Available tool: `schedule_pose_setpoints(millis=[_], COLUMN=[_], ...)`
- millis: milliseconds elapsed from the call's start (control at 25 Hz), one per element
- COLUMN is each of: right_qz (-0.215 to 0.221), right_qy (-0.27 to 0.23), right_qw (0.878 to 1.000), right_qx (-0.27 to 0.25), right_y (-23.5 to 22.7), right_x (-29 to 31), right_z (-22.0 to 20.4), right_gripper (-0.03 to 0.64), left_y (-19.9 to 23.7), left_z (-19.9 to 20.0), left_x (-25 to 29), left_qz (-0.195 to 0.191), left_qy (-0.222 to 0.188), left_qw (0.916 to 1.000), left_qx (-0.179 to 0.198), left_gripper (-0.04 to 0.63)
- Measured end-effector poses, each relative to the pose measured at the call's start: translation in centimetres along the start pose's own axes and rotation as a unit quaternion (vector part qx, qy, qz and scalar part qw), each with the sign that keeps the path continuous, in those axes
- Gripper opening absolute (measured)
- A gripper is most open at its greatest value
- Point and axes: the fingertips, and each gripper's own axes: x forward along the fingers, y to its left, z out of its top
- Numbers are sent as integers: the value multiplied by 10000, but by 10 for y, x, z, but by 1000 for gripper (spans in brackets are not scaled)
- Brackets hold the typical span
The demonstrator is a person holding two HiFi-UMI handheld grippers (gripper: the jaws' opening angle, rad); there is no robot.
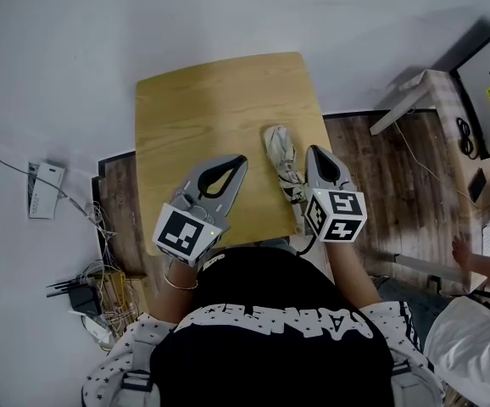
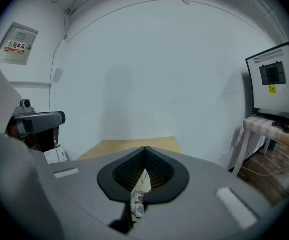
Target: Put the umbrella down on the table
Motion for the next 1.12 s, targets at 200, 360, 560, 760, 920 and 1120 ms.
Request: schedule_pose_setpoints(millis=[200,360,560,760,920,1120], right_qz=[-17,-21,-40,-54,-68,-73], right_qy=[8,18,34,41,45,46], right_qw=[10000,10000,10000,10000,10000,10000], right_qx=[-47,-74,-64,-50,-42,-38], right_y=[1,2,1,-1,-1,-3], right_x=[-1,-2,-2,-3,-3,-4], right_z=[0,0,-2,-2,-2,-2], right_gripper=[14,14,14,14,14,14], left_y=[0,-2,-2,-1,-2,-4], left_z=[-3,2,-1,-5,-6,-4], left_x=[0,1,0,1,2,4], left_qz=[-18,-53,-54,-33,-59,-83], left_qy=[72,30,88,108,124,103], left_qw=[10000,10000,9999,9999,9999,9999], left_qx=[-6,33,16,-1,-19,-12], left_gripper=[0,0,0,0,0,0])
